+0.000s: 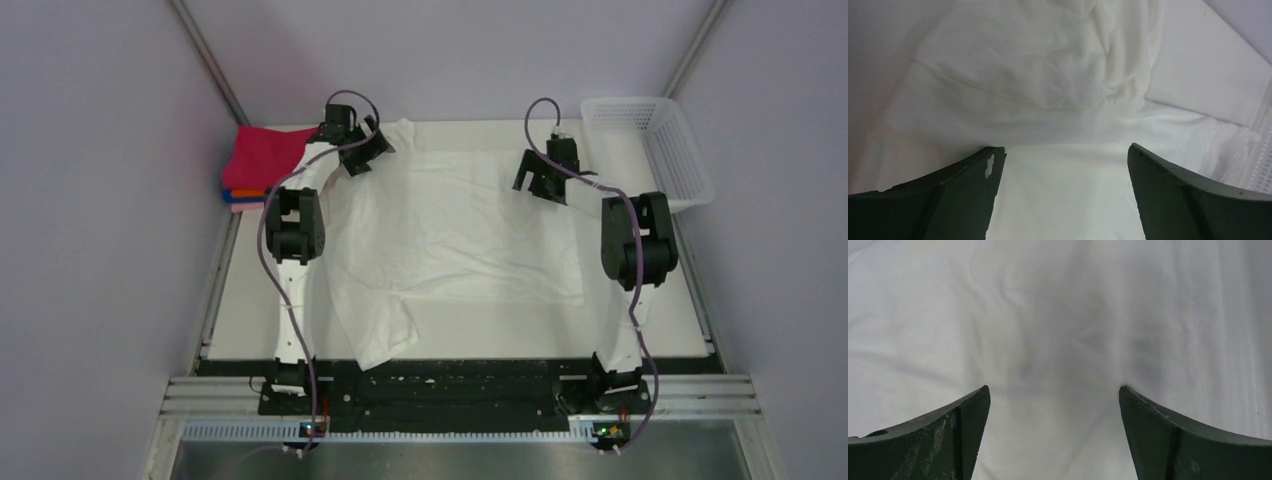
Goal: Fold and stack the t-shirts
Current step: Flatten out the tshirt, then grab the side of the flattened tshirt closest away from the robot with both arms, then fold the flattened tshirt in 1/3 of the way
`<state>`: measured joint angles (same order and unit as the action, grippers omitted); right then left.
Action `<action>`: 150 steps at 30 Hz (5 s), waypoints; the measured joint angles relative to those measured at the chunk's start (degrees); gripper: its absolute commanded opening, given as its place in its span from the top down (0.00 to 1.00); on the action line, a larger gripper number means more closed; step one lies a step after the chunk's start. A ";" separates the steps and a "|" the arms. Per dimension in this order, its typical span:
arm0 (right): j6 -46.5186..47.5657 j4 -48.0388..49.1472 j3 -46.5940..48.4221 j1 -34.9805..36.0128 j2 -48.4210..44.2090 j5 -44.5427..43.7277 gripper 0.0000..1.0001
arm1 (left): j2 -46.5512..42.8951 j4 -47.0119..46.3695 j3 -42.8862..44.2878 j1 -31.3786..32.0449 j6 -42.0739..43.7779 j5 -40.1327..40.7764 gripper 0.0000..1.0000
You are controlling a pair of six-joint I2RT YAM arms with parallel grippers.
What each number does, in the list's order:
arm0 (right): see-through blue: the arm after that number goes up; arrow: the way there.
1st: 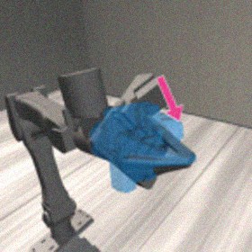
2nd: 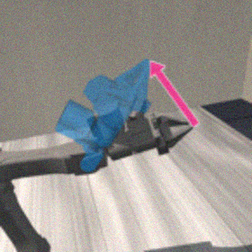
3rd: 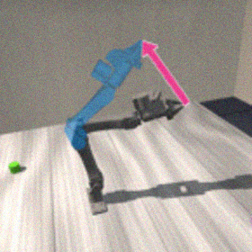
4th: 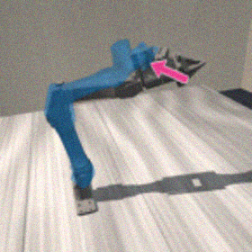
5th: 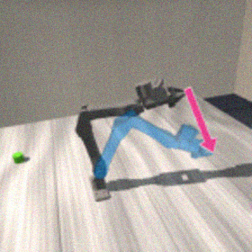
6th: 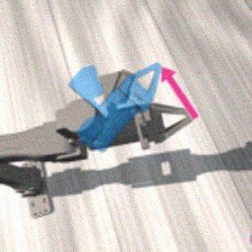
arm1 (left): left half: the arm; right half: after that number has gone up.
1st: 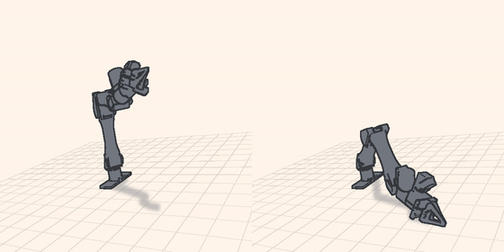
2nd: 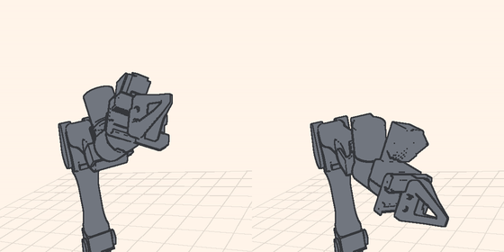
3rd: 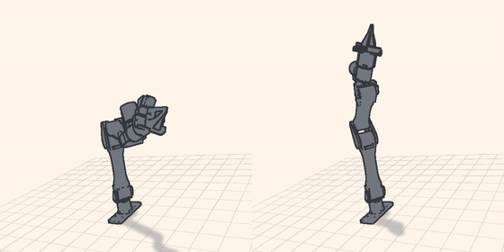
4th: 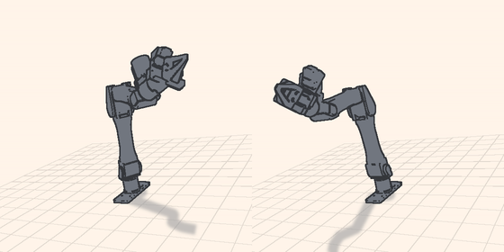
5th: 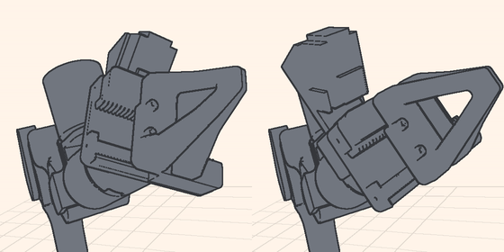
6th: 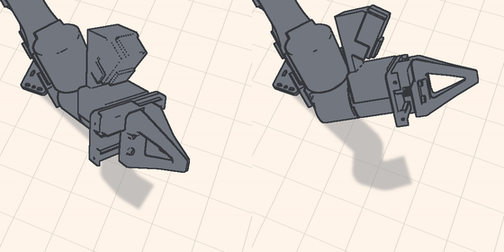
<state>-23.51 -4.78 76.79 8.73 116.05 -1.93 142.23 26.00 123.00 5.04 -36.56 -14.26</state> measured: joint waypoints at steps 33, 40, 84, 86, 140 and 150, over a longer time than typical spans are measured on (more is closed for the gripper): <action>-4.11 -5.16 -22.14 -0.57 -38.42 -1.86 0.01 | -58.53 4.13 -46.05 11.56 2.05 12.44 0.02; -7.91 -7.78 -30.12 -0.61 -42.91 -1.20 0.01 | -74.38 10.21 -72.06 19.87 -1.64 15.52 0.13; -19.28 -18.67 -42.29 -0.61 -56.28 -13.49 0.17 | -73.75 19.30 -90.79 27.82 -13.62 10.03 1.00; -20.76 -19.52 -45.29 -0.61 -58.55 -14.49 0.27 | -74.44 19.89 -90.79 27.87 -13.73 9.99 1.00; -17.00 -23.19 -43.74 -0.63 -55.17 -5.03 1.00 | -72.26 20.22 -71.58 32.52 -14.21 7.82 1.00; -14.75 -21.55 -34.82 -0.63 -47.60 -5.81 1.00 | -65.13 17.29 -60.70 18.88 -7.74 8.90 1.00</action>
<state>-38.26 -26.33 41.98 8.10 68.45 -7.75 77.10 43.29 62.30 23.92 -44.29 -5.37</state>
